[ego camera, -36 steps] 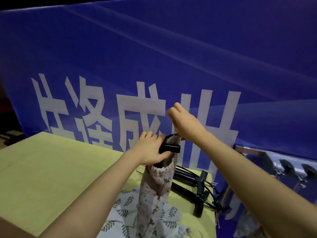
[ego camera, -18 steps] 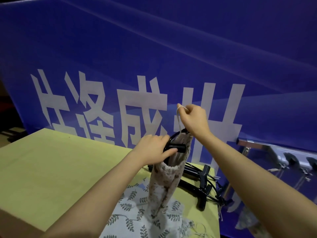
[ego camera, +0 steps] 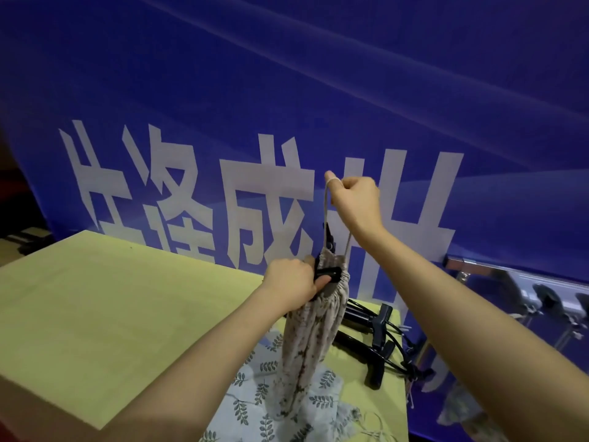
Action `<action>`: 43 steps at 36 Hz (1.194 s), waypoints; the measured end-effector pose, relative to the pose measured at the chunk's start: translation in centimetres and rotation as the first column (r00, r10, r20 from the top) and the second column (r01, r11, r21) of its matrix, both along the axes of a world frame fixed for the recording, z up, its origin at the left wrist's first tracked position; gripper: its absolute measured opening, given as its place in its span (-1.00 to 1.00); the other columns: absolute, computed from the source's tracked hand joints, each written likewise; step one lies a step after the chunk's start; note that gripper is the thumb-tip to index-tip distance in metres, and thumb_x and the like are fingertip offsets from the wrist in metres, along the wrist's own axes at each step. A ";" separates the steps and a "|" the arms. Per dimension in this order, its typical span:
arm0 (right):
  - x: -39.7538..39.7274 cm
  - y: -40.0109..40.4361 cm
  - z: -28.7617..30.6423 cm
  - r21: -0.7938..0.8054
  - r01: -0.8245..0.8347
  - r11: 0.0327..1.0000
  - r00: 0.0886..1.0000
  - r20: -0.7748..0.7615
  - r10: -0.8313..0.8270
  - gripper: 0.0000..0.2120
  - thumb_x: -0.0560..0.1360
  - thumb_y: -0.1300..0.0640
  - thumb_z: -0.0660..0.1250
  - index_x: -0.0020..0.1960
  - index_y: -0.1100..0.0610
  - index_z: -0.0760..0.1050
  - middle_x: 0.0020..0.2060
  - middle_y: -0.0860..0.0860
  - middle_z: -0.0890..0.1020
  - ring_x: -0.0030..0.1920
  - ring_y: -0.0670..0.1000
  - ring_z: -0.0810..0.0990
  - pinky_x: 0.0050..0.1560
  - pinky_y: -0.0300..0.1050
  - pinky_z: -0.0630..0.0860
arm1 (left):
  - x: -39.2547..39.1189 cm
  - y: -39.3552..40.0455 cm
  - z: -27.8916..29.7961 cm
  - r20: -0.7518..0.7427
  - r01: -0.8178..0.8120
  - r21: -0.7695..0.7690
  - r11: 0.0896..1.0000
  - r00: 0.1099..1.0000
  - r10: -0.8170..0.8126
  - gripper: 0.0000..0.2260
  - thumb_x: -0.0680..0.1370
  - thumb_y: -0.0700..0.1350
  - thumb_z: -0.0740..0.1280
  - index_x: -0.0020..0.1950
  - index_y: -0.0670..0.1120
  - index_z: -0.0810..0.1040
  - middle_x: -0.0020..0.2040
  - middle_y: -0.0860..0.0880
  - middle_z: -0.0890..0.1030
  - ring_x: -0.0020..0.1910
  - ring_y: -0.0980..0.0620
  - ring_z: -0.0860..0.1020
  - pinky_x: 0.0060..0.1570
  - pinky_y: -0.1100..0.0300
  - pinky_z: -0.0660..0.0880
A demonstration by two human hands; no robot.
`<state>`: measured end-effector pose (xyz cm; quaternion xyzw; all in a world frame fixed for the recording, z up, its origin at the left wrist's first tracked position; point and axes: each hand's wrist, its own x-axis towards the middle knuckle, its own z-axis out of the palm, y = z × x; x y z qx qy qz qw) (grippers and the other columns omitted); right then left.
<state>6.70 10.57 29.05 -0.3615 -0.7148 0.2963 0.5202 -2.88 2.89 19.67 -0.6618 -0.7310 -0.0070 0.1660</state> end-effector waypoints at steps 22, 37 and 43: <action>3.5 1.6 -3.3 -0.035 0.243 0.969 0.960 0.152 -0.235 -0.69 0.58 0.14 0.13 -0.33 0.11 0.36 -0.46 -0.01 0.41 -0.42 -0.05 0.39 -0.35 -0.17 0.33 | -1.7 -1.7 -1.0 0.056 0.059 0.190 0.980 0.996 -0.071 -0.67 0.64 0.08 0.05 0.41 0.12 0.19 0.07 -0.10 0.51 -0.01 -0.17 0.55 -0.07 0.06 0.41; 4.8 2.0 -1.1 -0.181 0.220 0.959 0.973 -0.032 -0.229 -0.85 0.56 0.25 0.13 -0.16 0.21 0.40 -0.38 0.01 0.41 -0.38 -0.08 0.35 -0.37 -0.19 0.29 | -1.8 -0.7 2.8 0.147 -0.176 0.299 0.938 0.980 0.137 -0.61 0.64 0.03 0.05 0.47 0.09 0.09 0.06 -0.16 0.54 -0.03 -0.21 0.56 -0.07 0.02 0.41; 4.2 0.5 -2.1 -0.221 0.058 0.973 0.995 -0.064 -0.074 -0.74 0.54 0.22 0.15 -0.27 0.28 0.47 -0.47 0.08 0.33 -0.45 -0.04 0.26 -0.39 -0.16 0.25 | -0.5 0.1 2.5 0.145 -0.282 0.141 0.949 0.954 0.262 -0.44 0.58 -0.26 0.11 0.47 0.17 0.02 -0.02 -0.17 0.46 -0.30 -0.12 0.39 -0.29 0.09 0.31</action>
